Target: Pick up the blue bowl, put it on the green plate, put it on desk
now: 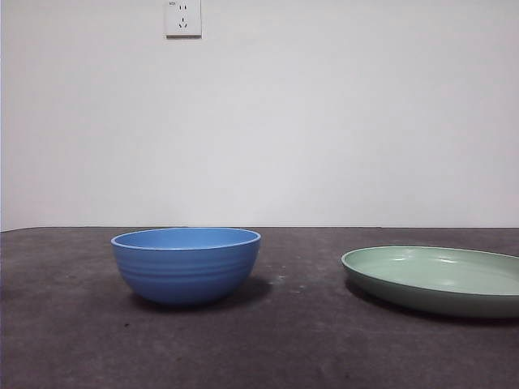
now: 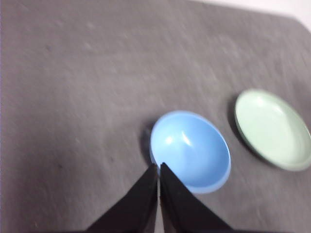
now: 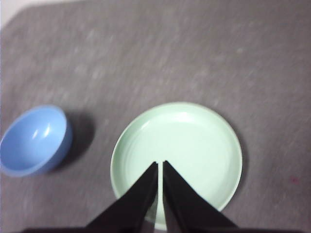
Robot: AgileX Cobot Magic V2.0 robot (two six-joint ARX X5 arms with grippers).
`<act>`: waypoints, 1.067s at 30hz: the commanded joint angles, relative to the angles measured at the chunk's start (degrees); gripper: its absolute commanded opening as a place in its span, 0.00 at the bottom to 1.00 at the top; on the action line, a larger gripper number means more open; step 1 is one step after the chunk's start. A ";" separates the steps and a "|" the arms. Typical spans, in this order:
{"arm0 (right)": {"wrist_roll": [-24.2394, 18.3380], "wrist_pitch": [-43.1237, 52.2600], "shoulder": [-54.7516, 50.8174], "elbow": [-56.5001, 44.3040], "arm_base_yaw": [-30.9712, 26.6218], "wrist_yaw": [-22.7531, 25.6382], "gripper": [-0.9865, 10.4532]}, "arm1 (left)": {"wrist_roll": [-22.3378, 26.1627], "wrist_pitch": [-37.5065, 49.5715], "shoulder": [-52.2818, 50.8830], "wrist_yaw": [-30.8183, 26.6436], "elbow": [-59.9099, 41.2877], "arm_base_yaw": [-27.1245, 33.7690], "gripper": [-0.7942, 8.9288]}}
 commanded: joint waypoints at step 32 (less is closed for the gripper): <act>-7.15 -16.37 6.36 8.79 8.63 0.09 0.44 | 8.04 -12.22 6.49 2.71 6.86 -9.01 0.50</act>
